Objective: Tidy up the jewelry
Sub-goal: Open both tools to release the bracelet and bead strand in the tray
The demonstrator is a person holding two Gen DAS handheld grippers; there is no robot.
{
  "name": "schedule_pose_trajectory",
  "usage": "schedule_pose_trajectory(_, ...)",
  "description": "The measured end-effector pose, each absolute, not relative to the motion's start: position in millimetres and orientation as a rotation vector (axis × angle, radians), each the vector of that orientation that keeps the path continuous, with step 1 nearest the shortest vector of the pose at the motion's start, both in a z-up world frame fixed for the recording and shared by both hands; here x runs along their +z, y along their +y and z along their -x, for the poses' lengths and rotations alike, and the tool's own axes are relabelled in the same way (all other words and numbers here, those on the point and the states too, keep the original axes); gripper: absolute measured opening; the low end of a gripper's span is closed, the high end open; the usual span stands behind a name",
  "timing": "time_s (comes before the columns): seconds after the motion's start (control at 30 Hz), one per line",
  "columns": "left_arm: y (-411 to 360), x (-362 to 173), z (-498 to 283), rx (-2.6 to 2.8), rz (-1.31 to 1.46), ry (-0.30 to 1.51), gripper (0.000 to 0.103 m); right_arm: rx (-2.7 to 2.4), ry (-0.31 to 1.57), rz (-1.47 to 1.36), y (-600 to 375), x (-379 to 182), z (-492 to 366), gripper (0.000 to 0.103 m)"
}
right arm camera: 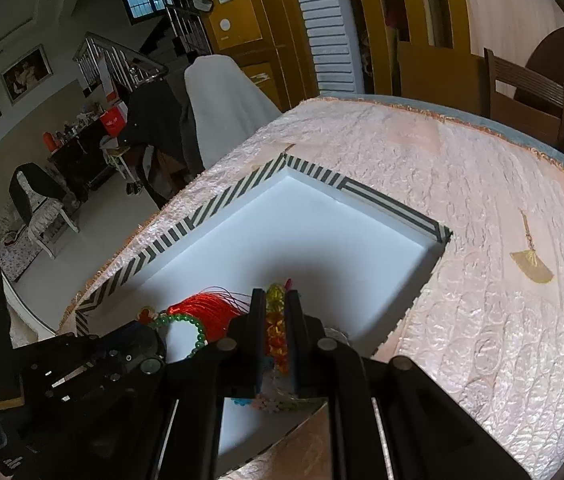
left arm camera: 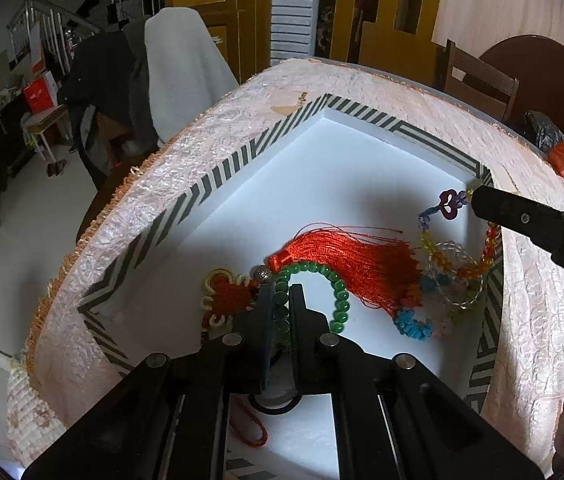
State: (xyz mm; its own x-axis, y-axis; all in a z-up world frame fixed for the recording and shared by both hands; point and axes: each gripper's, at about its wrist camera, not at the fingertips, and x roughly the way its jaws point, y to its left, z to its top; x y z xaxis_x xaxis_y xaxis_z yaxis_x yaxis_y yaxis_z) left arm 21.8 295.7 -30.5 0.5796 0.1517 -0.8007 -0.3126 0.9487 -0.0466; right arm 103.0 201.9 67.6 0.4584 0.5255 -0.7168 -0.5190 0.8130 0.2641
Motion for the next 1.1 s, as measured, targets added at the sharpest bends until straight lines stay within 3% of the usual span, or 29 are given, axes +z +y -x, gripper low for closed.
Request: schedule_pose_trajectory(1.1,293.2,-48.3,-23.0,0.275,0.146,0.938,0.028,0.596,1.004,0.051,202.2,17.9,-92.5,0.008)
